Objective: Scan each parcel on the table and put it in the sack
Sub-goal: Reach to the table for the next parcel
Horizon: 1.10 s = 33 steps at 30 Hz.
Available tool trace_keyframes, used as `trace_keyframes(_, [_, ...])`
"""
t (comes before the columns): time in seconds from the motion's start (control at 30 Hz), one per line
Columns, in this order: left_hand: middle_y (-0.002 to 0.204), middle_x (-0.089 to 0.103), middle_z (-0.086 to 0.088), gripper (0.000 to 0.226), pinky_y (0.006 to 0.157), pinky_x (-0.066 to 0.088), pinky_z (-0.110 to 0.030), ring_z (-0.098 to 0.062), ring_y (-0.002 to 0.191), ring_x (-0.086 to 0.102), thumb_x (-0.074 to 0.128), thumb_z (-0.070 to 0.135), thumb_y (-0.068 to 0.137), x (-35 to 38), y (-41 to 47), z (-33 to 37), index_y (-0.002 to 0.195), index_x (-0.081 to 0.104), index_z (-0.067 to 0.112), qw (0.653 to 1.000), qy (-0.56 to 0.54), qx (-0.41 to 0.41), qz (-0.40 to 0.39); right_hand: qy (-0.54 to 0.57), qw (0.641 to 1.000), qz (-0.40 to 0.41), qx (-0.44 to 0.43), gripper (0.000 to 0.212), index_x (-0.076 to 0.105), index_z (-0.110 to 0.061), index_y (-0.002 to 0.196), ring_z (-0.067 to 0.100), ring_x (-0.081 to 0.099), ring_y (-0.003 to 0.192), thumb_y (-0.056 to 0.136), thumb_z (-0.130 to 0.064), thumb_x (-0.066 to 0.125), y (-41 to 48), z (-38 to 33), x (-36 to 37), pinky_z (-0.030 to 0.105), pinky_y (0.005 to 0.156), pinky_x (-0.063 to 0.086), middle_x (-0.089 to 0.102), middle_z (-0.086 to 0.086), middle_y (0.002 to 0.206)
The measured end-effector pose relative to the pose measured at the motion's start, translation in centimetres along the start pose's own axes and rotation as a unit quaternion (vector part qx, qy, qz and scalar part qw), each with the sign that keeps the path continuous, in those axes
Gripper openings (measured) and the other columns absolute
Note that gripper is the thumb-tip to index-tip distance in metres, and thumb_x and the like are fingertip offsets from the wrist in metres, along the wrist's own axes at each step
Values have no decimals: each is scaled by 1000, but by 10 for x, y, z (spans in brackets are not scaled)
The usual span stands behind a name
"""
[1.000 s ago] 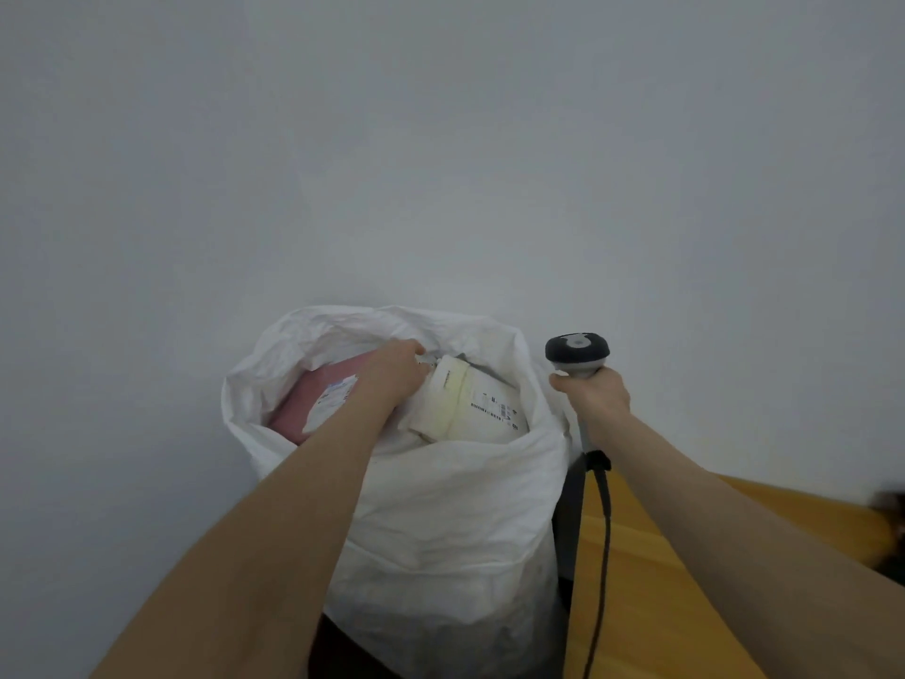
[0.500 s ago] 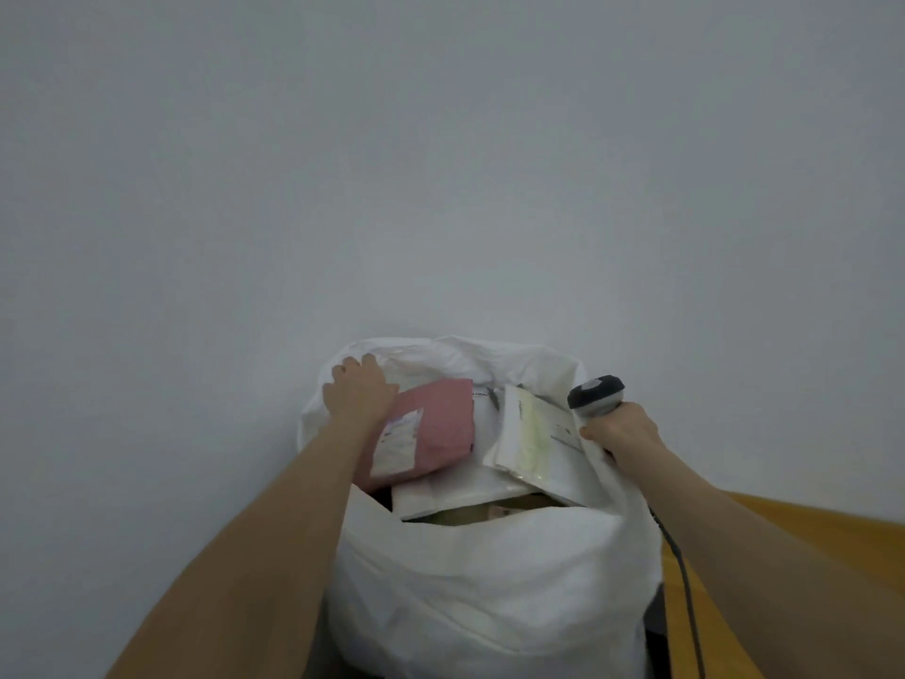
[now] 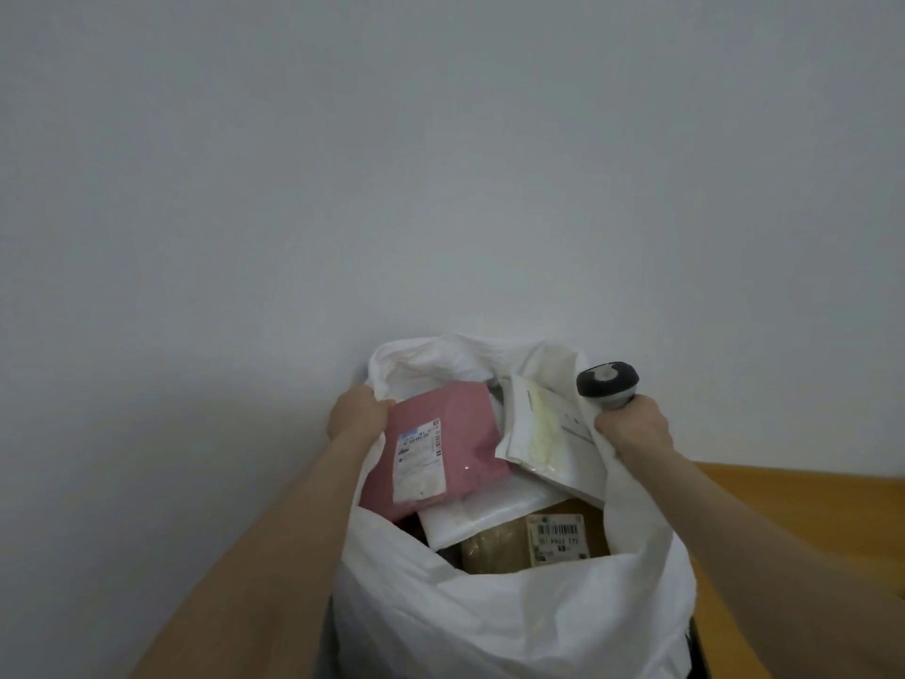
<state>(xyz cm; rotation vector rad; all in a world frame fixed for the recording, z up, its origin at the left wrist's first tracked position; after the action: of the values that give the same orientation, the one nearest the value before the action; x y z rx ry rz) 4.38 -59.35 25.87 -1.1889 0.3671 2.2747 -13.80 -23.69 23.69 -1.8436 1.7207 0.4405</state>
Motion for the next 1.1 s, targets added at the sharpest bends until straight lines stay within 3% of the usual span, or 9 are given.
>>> trace_keyframes(0.17, [113,68,-17,29,89,47,-36,-35,106,62,58,24,93,-40,3,13,113,69,6,991,-68,-22,113,45,998,34,-10,13,48,-15,80,23,53,62,86,-7,57,-1,-11,-13,30,59,45,55,7,73])
trace_keyframes(0.33, [110,68,-18,25,88,45,-35,-35,105,61,57,21,94,-84,13,45,107,70,4,977,-100,24,185,89,992,81,-36,13,52,-15,93,25,56,65,83,-8,59,3,-36,-47,32,61,47,56,6,73])
trace_keyframes(0.53, [110,68,-16,24,87,45,-35,-34,103,61,56,22,95,-52,4,34,108,68,7,980,-109,5,163,91,995,47,-19,12,53,-13,93,26,57,68,83,-7,58,-5,-21,-30,35,66,51,58,8,76])
trace_keyframes(0.73, [113,66,-20,24,90,45,-37,-36,107,60,55,19,94,-114,22,39,109,68,4,963,-122,9,240,107,988,99,-50,17,52,-17,96,30,60,75,82,-9,55,5,-55,-67,38,73,54,56,4,75])
trace_keyframes(0.83, [117,65,-18,24,92,44,-36,-35,110,59,53,16,94,-107,21,41,112,66,6,964,-130,12,230,95,989,95,-54,17,52,-16,97,27,58,72,83,-8,56,5,-55,-66,37,71,53,55,4,74])
trace_keyframes(0.93, [128,55,-19,32,96,42,-40,-36,116,53,47,11,94,-84,20,17,124,58,13,980,-80,-52,174,53,996,69,-30,14,53,-13,97,23,53,65,84,-7,57,7,-29,-57,32,63,44,53,4,72])
trace_keyframes(1.0, [137,40,-21,40,100,38,-46,-38,123,42,46,13,93,-73,16,8,133,47,16,985,25,-95,140,43,997,57,-9,15,54,-12,98,26,54,70,84,-8,57,8,-12,-58,31,63,42,52,4,74])
trace_keyframes(1.03, [139,33,-21,44,103,34,-46,-38,126,37,48,16,92,-69,13,19,136,44,16,981,113,-71,141,40,998,56,-6,15,54,-11,98,28,55,73,83,-8,57,8,-9,-60,32,64,43,53,5,74])
trace_keyframes(1.1, [144,28,-21,47,110,25,-44,-36,133,29,53,23,92,-49,2,74,138,43,17,955,237,81,161,35,998,51,-10,17,53,-12,98,30,58,79,82,-8,57,8,-6,-66,33,66,44,54,5,77])
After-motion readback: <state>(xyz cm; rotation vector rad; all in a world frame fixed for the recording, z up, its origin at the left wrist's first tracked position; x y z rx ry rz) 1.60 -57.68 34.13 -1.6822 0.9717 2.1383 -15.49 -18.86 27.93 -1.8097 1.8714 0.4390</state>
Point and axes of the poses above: each hand's wrist, its own y-axis towards the middle knuckle, its own x-axis out of the palm, z = x × y, the point moved 9 cm from there along y, towards the middle knuckle
